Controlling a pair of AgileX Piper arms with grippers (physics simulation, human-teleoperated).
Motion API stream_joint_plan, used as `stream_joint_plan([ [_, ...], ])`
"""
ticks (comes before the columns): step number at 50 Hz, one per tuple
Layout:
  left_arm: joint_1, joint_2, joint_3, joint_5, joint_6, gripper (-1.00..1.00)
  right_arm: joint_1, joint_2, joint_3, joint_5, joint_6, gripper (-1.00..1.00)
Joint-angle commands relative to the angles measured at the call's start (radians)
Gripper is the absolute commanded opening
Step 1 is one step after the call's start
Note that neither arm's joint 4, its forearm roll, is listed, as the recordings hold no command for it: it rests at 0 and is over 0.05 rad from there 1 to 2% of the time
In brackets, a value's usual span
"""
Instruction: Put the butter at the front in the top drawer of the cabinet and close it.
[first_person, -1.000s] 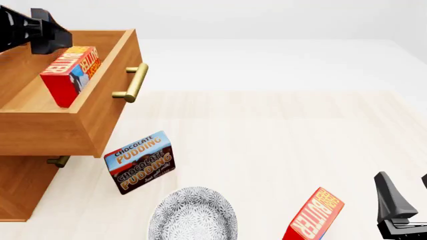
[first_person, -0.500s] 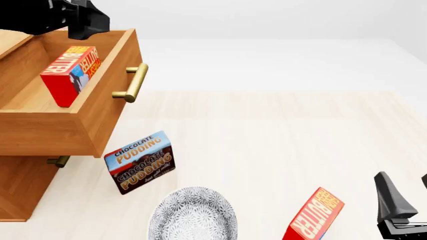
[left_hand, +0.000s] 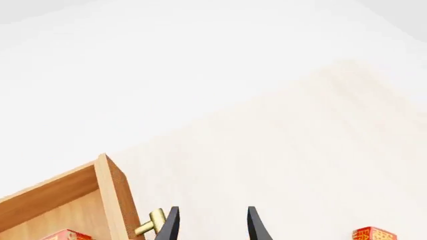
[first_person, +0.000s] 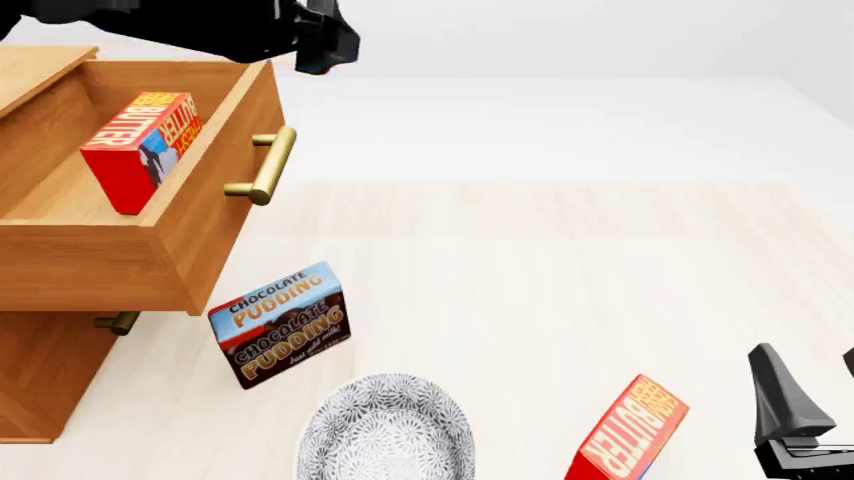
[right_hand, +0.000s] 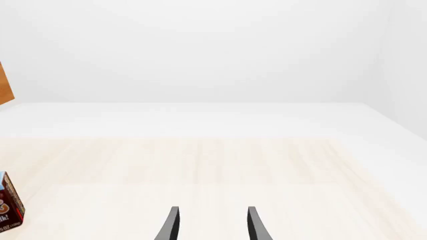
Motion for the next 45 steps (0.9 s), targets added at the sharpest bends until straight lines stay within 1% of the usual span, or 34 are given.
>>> stream_joint_plan([
  [1,-0.069,0.108,-0.034,-0.059,-0.045,1.0,0.0,0.0,0.001,-0.001,0.0,1.0],
  [8,-0.089,0.131,-0.002,-0.11,-0.074,1.0,0.0,0.0,0.001,-0.002,0.0,1.0],
  [10,-0.1,0.142,0.017,-0.14,-0.103,1.0,0.0,0.0,0.001,-0.002,0.0,1.0],
  [21,-0.148,0.204,0.058,-0.22,-0.168,1.0,0.0,0.0,0.001,-0.001,0.0,1.0],
  [24,-0.161,0.229,0.089,-0.264,-0.198,1.0,0.0,0.0,0.001,-0.001,0.0,1.0],
  [31,-0.149,0.252,0.139,-0.321,-0.228,1.0,0.0,0.0,0.001,-0.001,0.0,1.0],
  [45,-0.133,0.274,0.201,-0.381,-0.253,1.0,0.0,0.0,0.001,-0.001,0.0,1.0],
])
